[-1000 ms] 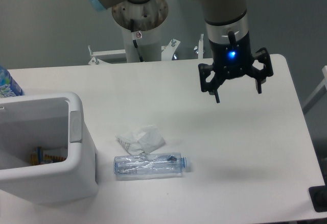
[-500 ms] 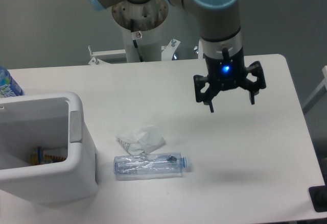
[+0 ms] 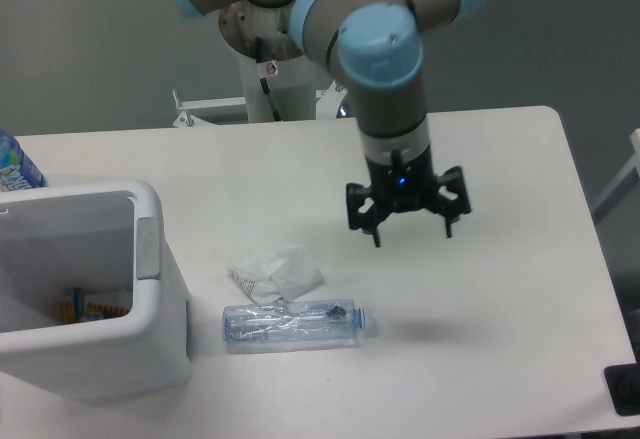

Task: Place the trash in the trash can
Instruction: 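Move the open gripper down toward the crumpled clear plastic bag, then lower the gripper onto the plastic bag and close on it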

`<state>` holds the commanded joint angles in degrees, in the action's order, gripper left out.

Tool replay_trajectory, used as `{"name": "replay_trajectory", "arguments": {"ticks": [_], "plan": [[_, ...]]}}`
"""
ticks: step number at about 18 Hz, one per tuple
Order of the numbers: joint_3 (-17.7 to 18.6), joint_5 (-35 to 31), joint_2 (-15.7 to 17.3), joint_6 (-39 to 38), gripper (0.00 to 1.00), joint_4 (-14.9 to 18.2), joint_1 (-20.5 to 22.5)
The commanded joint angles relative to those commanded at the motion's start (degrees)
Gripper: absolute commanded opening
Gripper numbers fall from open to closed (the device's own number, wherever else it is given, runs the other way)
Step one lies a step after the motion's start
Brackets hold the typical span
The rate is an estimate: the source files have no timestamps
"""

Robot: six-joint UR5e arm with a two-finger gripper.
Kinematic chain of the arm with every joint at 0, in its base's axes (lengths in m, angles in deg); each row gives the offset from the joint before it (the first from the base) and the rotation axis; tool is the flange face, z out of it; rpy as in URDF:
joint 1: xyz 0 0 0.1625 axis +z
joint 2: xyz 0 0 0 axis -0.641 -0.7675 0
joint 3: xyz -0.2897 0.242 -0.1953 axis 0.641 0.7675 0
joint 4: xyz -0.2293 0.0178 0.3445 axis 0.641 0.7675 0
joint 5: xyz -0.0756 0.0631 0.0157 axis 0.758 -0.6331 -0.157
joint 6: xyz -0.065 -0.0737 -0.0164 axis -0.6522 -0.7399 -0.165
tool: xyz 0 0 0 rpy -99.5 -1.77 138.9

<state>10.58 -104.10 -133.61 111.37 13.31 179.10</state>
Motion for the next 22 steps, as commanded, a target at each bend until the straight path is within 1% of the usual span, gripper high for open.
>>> {"name": "replay_trajectory", "arguments": {"ticks": [1,3,4,6,9,12,14,17,22], "plan": [[0.9,0.0,-0.3,0.3,1.00,0.0,-0.9],[2.6,0.0,-0.6,1.7,1.00,0.1,-1.1],[3.3,-0.1,-0.6,4.3,1.00,0.1,-1.7],[4.8,-0.2,-0.5,12.4,1.00,0.1,-2.5],[7.3,-0.2,-0.5,22.2,1.00,0.0,-2.8],[8.4,-0.1,-0.8,29.5,1.00,0.0,-3.9],[9.0,0.2,-1.2,31.1,1.00,-0.3,-4.3],[8.6,0.2,-3.1,30.8,1.00,-0.8,-6.2],[8.5,0.0,-4.0,30.7,1.00,-1.5,-7.3]]}}
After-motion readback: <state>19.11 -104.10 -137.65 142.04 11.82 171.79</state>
